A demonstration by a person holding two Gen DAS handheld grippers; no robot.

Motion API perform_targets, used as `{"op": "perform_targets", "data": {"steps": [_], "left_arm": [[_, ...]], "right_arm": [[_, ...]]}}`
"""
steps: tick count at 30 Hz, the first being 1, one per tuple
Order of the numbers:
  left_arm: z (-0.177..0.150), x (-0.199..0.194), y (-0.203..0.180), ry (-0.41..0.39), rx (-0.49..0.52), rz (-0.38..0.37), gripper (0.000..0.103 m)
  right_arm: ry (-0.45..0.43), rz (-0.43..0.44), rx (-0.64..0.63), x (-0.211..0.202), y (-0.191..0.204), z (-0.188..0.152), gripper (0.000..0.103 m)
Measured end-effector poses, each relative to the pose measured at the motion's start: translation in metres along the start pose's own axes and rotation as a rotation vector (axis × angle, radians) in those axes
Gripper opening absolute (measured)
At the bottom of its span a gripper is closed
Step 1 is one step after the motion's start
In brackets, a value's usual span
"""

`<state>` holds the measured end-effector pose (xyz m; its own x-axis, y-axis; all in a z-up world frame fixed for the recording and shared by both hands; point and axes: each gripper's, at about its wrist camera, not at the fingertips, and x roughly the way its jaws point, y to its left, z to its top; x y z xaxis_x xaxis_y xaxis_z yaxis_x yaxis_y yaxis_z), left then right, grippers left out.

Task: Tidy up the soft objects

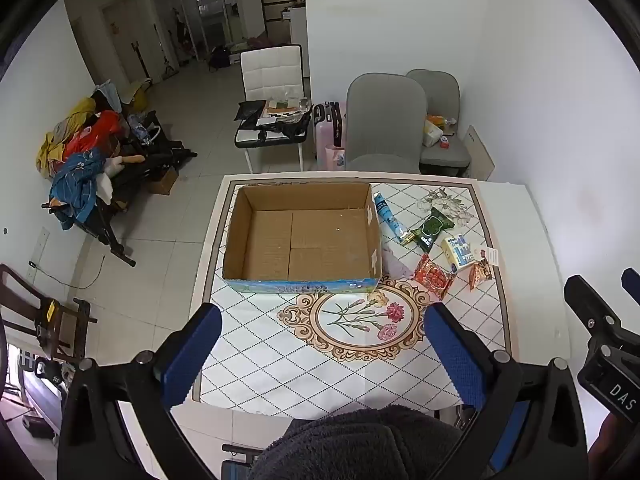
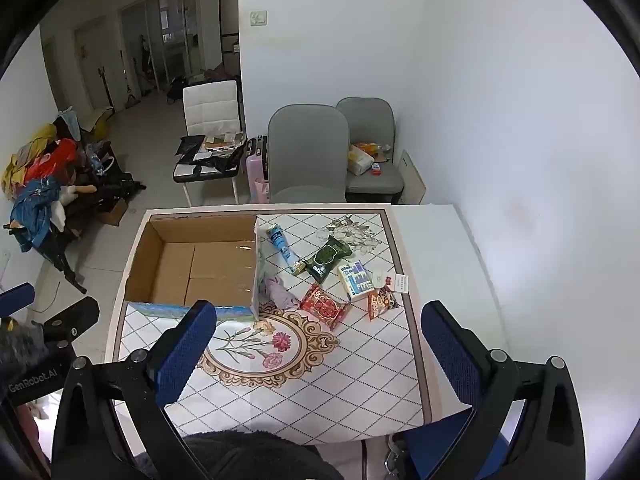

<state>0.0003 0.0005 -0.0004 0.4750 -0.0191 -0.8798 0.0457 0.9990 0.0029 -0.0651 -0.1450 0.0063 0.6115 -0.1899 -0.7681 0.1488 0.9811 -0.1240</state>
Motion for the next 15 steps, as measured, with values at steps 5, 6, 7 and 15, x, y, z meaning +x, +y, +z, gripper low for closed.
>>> {"op": "perform_targets", "data": {"steps": [5,6,7,15], "left_arm": [[0.002,0.001,0.003,-0.002,-0.003,0.004,0.103],[0.003,0.001,0.004,-0.003,-0.003,0.006,0.103],[0.004,0.001,0.005,-0.005,-0.003,0.009,0.103],[0.0,0.003,0.003,-0.018,-0.019,0.029,0.103]], "right_arm": [[0.006,0.003,0.002,0.002,0.001,-0.002,0.103],[0.006,0.006,0.003,0.002,0.0,-0.002,0.103],[0.008,0.009,0.006,0.003,0.0,-0.003,0.103],[0.014,0.01,-0.008,0.005,0.009,-0.005,0.103]]}}
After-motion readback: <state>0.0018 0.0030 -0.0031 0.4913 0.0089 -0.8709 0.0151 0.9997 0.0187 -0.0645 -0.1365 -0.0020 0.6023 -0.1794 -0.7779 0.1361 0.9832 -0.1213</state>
